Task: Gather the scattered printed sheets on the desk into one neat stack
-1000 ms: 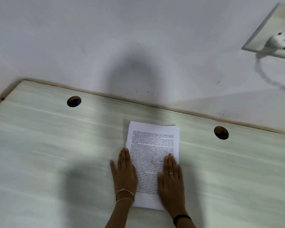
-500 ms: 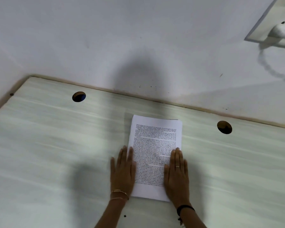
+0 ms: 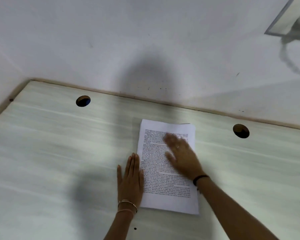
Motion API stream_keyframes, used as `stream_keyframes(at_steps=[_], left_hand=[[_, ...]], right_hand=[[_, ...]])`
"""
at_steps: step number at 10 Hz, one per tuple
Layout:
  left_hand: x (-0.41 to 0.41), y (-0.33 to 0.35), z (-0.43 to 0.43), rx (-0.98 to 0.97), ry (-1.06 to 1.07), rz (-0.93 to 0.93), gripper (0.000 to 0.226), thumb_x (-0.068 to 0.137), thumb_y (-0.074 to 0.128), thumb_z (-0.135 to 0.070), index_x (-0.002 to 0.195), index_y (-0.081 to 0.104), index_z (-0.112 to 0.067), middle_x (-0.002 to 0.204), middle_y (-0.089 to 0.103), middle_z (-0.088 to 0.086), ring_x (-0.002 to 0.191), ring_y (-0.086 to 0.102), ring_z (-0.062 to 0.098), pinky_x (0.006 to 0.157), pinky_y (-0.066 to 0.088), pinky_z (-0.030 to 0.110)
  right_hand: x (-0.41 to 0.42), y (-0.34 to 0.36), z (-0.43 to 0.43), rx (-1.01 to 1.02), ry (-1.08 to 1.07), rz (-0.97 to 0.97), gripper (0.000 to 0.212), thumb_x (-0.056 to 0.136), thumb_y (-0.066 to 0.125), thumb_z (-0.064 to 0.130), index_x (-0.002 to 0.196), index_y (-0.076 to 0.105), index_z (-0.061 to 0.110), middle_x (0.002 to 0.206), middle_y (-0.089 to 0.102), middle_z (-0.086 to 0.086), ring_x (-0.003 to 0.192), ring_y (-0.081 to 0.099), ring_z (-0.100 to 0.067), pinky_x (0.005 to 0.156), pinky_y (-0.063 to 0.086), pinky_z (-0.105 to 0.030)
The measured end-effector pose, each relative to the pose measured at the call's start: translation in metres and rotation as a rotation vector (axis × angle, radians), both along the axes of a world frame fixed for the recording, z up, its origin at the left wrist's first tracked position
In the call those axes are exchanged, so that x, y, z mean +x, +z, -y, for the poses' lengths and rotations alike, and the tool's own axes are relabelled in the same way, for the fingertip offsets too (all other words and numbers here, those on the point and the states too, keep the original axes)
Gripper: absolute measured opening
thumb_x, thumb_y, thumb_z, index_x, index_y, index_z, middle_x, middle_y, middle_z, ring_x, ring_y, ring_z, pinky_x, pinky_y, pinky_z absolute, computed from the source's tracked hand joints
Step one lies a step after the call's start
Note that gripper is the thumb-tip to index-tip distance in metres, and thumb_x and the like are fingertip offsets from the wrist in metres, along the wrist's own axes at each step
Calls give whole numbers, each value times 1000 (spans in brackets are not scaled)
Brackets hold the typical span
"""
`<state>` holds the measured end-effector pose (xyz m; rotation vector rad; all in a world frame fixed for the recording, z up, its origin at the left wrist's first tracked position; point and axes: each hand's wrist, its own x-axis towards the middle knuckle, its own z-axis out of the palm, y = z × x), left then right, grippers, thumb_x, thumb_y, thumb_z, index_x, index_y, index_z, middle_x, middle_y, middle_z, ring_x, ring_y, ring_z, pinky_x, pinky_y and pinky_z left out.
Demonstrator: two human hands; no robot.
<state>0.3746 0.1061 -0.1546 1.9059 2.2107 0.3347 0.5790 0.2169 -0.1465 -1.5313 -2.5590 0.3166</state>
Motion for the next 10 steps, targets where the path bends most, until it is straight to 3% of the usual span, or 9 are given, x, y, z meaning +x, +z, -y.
stream_keyframes(at_steps=[1, 3, 4, 5, 6, 7, 8, 9, 10], left_hand=[[1, 1, 1, 17, -1, 14, 56, 98, 3, -37, 146, 20, -16, 154, 22, -4, 142, 12, 8, 116, 7, 42], [1, 1, 1, 6, 10, 69, 54, 97, 5, -38, 148, 11, -20, 156, 13, -8, 144, 4, 5, 118, 3, 41], [-2, 1, 2, -11, 10, 94, 56, 96, 2, -41, 148, 13, -21, 155, 16, -10, 143, 5, 2, 119, 1, 39], [-3, -1, 2, -3, -3, 129, 58, 96, 0, -45, 148, 13, -22, 155, 15, -13, 143, 1, -2, 119, -1, 39], [-3, -1, 2, -1, -22, 149, 60, 95, -1, -47, 148, 9, -22, 155, 9, -15, 142, -3, -5, 119, -4, 39], [-7, 2, 2, -37, -71, 153, 64, 92, -9, -51, 148, 3, -22, 155, -2, -18, 140, -12, -7, 118, -10, 39], [-15, 24, 1, -159, -142, 139, 75, 78, -23, -63, 143, -17, -27, 151, -19, -20, 141, -13, -4, 117, -9, 43], [-24, 63, -11, -336, -96, 229, 67, 90, 8, -59, 143, -18, -28, 155, -14, -9, 145, 4, 7, 118, 8, 47], [-26, 115, -20, -240, -10, 494, 58, 96, 32, -42, 147, 13, -22, 155, 22, 0, 139, 33, 19, 113, 31, 39]], right_hand=[[24, -4, -30, -10, -179, -12, 64, 97, 21, 53, 152, 12, 23, 160, 7, 6, 147, 5, -9, 121, 8, -36], [12, 0, 8, -73, -425, -358, 69, 97, 27, 46, 151, 7, 8, 161, 2, -5, 148, 0, -13, 121, 7, -30], [3, 9, 72, -164, -492, -567, 70, 95, 27, 50, 152, 2, 18, 160, -3, 6, 146, -2, 1, 117, 4, -14], [2, 13, 93, -247, -537, -708, 65, 96, 32, 47, 151, 2, 28, 159, -3, 17, 143, -1, 8, 116, 5, -15], [2, 18, 91, -290, -552, -790, 62, 100, 38, 36, 151, 5, 28, 158, -1, 19, 142, -1, 10, 109, 1, -1], [2, 23, 92, -348, -553, -824, 63, 100, 41, 33, 151, 5, 28, 158, -1, 19, 142, -1, 11, 106, 1, 3], [11, 43, 91, -505, -573, -809, 73, 94, 40, 54, 151, 3, 30, 158, -2, 18, 144, -1, 5, 115, 2, -12], [18, 85, 84, -634, -606, -846, 93, 76, 38, 78, 151, 14, 28, 155, 14, 16, 143, 14, -3, 121, 10, -33], [22, 134, 84, -596, -507, -877, 58, 92, 44, 56, 141, 41, 27, 143, 40, 14, 130, 38, -4, 111, 28, -27]])
